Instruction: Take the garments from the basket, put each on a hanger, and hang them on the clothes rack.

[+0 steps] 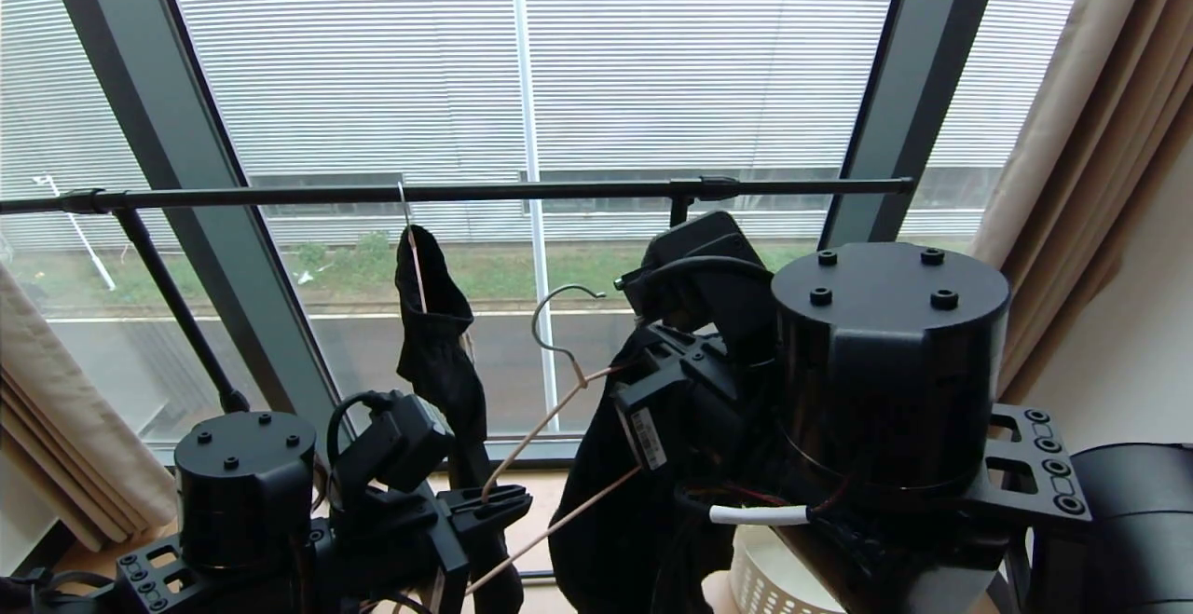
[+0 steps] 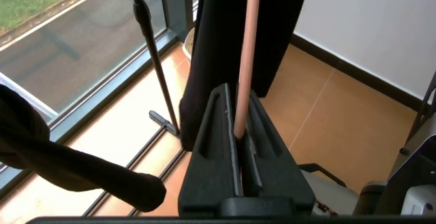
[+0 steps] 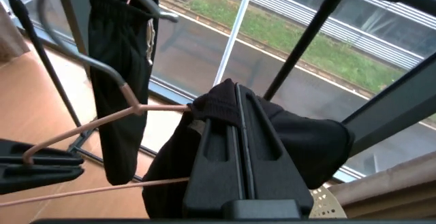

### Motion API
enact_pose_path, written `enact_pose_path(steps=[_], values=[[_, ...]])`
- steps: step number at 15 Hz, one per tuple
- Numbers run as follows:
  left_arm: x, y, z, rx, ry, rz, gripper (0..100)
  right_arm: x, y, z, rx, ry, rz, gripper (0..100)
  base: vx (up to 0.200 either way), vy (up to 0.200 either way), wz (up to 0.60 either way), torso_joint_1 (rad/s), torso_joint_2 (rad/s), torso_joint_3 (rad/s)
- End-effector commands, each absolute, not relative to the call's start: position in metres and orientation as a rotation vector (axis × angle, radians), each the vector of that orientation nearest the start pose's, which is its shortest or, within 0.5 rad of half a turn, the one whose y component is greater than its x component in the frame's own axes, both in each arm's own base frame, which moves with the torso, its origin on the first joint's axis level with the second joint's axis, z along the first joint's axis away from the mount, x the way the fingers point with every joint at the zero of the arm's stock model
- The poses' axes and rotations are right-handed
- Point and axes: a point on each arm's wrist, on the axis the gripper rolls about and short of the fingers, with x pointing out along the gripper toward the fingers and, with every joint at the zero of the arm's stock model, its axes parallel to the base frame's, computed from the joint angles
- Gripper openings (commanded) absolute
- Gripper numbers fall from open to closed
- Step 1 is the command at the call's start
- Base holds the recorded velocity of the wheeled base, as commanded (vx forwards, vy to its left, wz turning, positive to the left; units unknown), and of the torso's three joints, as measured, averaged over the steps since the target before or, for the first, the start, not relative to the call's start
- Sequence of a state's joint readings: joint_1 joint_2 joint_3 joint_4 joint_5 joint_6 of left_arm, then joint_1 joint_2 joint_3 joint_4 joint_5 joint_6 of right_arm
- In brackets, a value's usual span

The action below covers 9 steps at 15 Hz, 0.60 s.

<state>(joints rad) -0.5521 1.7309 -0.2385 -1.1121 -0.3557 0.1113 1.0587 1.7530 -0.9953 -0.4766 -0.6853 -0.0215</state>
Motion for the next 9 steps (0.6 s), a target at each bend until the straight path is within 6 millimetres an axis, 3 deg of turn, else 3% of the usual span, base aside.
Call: enact_pose_path(steps=[1, 9], values=[[0.192, -0.128, 0.089, 0.141, 0.347, -0.918, 0, 0.169, 0.284, 0.199, -0.246, 0.183, 0.390, 0, 0.000, 0.000, 0.00, 0.000, 0.00, 0.000], [0.192, -0.127, 0.089, 0.140, 0.330, -0.918, 0, 0.155, 0.290, 0.204, -0.218, 0.147, 0.392, 0, 0.000, 0.000, 0.00, 0.000, 0.00, 0.000]])
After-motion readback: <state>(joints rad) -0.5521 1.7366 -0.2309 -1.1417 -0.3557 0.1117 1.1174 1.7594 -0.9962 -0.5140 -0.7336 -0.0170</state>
